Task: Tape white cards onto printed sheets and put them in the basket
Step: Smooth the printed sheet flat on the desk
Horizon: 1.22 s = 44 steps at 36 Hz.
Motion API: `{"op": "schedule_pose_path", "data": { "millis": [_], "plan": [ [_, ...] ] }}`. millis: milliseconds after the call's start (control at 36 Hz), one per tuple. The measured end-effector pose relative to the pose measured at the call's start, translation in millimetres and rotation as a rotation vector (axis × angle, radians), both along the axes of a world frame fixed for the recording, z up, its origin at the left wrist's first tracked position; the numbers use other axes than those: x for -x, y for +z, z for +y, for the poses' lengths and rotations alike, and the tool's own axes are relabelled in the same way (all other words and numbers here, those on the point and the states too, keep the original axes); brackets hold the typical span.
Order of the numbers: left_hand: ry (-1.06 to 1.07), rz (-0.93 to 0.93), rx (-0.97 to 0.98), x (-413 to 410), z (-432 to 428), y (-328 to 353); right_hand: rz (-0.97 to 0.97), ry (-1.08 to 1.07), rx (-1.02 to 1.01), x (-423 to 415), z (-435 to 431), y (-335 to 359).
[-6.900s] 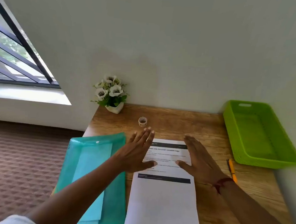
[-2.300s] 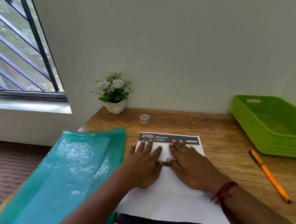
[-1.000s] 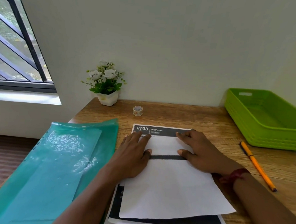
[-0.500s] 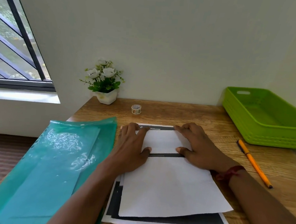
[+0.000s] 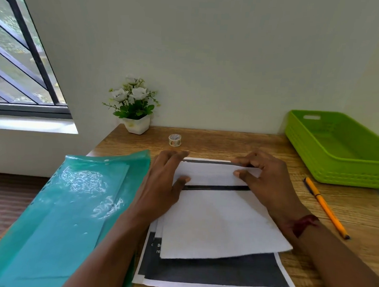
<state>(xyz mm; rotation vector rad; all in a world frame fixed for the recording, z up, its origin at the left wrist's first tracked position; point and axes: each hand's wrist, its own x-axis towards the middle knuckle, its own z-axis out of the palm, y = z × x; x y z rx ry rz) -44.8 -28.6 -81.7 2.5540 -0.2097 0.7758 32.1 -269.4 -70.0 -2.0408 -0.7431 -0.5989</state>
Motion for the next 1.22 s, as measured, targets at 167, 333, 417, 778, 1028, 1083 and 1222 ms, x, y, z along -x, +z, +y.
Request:
{"op": "schedule_pose_path", "data": {
  "millis": [167,333,417,778,1028,1083,1222],
  "plan": [
    [-0.019,-0.229,-0.012,1.8,-0.9,5.7,-0.141,-0.004,0.007,2.3,1.0,4.6],
    [0.054,-0.177,-0.078,2.4,2.4,5.2,-0.158,0.075,0.114,1.8,0.0,-1.6],
    [0.072,-0.099,-0.103,3.5,0.2,5.5,-0.125,0.075,0.167,2.1,-2.0,-3.9],
    [0.116,0.256,-0.193,8.7,-6.5,3.3,0.077,0.06,0.597,13.8,0.8,-9.6],
    [-0.004,0.318,-0.314,14.9,-15.9,0.1,0.262,0.08,0.876,26.4,5.4,-10.3],
    [-0.005,0.322,-0.38,14.9,-18.1,-1.5,0.279,0.102,0.937,31.4,9.5,-8.7],
    [-0.023,0.472,-0.49,14.2,-24.7,-4.0,0.26,0.089,0.998,38.1,20.7,-13.0]
  ]
}}
